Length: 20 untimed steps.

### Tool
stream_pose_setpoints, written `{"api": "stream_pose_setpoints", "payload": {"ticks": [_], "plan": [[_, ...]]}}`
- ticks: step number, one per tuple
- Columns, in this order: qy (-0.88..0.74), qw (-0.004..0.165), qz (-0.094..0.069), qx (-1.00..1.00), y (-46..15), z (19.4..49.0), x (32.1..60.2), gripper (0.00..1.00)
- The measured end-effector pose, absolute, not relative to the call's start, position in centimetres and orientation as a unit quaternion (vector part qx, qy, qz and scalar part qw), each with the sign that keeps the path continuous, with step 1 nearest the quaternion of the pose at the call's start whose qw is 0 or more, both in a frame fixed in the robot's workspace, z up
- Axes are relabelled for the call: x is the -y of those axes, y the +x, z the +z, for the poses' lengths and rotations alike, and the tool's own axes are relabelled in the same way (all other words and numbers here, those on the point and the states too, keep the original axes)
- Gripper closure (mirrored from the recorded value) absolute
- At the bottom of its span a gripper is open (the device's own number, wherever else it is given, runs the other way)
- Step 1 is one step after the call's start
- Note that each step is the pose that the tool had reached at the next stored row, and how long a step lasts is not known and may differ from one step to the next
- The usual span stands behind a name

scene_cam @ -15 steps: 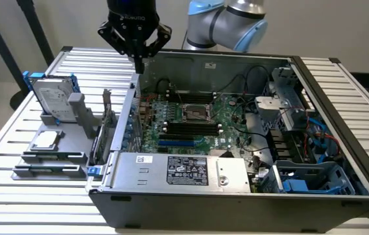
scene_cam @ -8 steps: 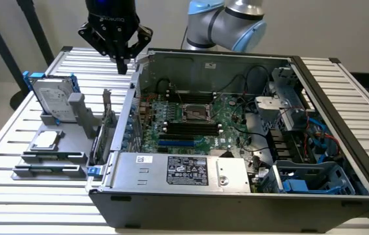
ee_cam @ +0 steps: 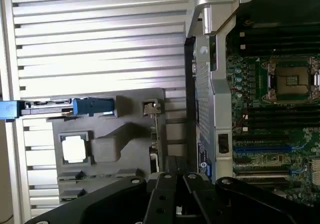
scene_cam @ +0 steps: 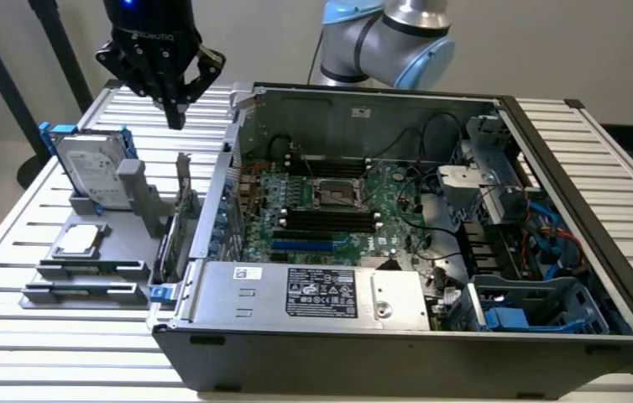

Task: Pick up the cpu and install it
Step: 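Reach for the cpu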

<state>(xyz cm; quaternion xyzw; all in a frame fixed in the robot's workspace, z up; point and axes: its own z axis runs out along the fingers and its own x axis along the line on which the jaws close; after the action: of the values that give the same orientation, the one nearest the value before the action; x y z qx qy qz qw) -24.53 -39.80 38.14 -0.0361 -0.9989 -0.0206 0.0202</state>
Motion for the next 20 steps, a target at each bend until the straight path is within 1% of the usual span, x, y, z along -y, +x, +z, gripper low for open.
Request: {"api": "stream_pose_setpoints", "payload": {"ticks": [20], "plan": [[-0.036,0.020,-0.017,0.999,-33.6,36.4,39.8,0.89]]}}
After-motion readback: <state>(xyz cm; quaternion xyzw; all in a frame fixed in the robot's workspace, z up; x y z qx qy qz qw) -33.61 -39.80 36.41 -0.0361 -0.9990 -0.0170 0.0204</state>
